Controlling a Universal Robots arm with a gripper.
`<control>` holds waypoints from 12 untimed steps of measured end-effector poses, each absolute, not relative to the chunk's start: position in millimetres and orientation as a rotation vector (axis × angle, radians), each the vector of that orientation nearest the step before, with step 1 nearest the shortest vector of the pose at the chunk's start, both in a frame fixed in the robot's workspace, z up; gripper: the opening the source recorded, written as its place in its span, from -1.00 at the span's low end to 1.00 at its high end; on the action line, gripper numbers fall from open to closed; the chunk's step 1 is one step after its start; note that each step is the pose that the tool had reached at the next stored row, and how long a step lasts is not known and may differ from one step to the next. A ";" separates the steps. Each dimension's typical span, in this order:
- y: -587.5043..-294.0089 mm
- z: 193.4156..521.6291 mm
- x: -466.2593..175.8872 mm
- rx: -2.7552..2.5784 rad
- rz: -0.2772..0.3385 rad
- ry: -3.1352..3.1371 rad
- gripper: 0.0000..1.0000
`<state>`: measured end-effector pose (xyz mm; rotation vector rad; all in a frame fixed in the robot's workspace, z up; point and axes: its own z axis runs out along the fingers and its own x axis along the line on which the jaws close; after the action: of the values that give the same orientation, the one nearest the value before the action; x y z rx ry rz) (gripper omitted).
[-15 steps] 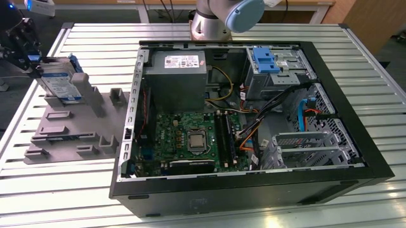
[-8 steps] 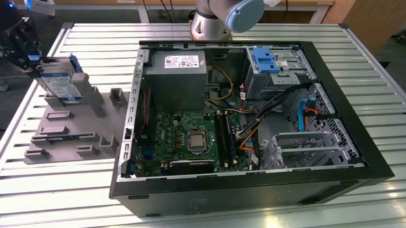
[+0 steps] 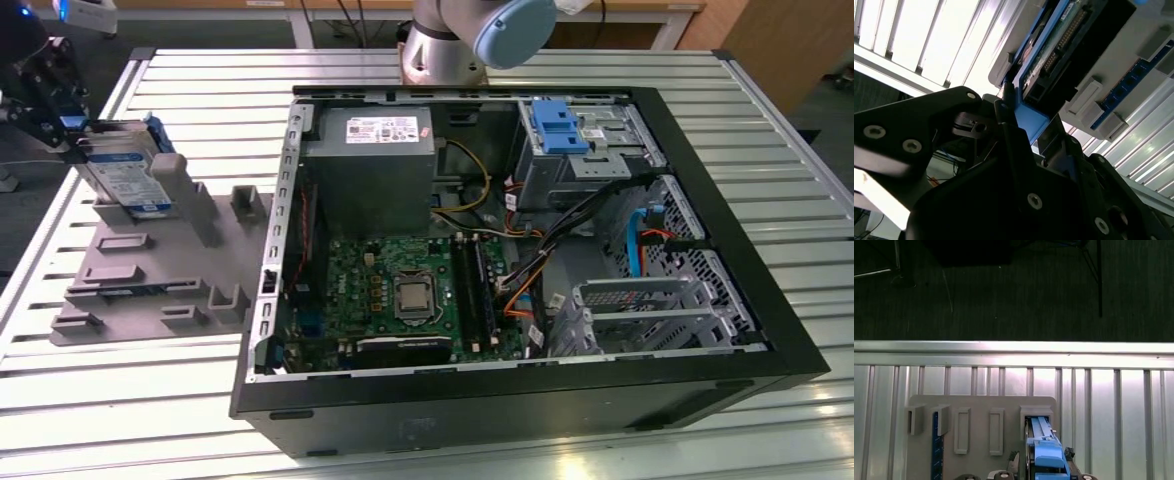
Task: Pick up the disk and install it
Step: 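Pick up the disk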
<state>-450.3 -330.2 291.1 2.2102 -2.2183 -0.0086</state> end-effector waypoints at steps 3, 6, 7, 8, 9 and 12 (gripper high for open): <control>-330.2 291.0 -450.4 2.210 -0.009 -2.219 -0.14; -330.2 291.0 -450.4 2.210 -0.009 -2.219 -0.27; -330.2 291.0 -450.4 2.210 -0.009 -2.219 -0.27; -330.2 291.0 -450.4 2.210 -0.009 -2.219 -0.27; -330.2 291.0 -450.4 2.210 -0.009 -2.219 -0.27; -330.2 291.0 -450.4 2.210 -0.009 -2.219 -0.27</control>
<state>-450.4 -330.2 291.0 2.2096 -2.2189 -0.0086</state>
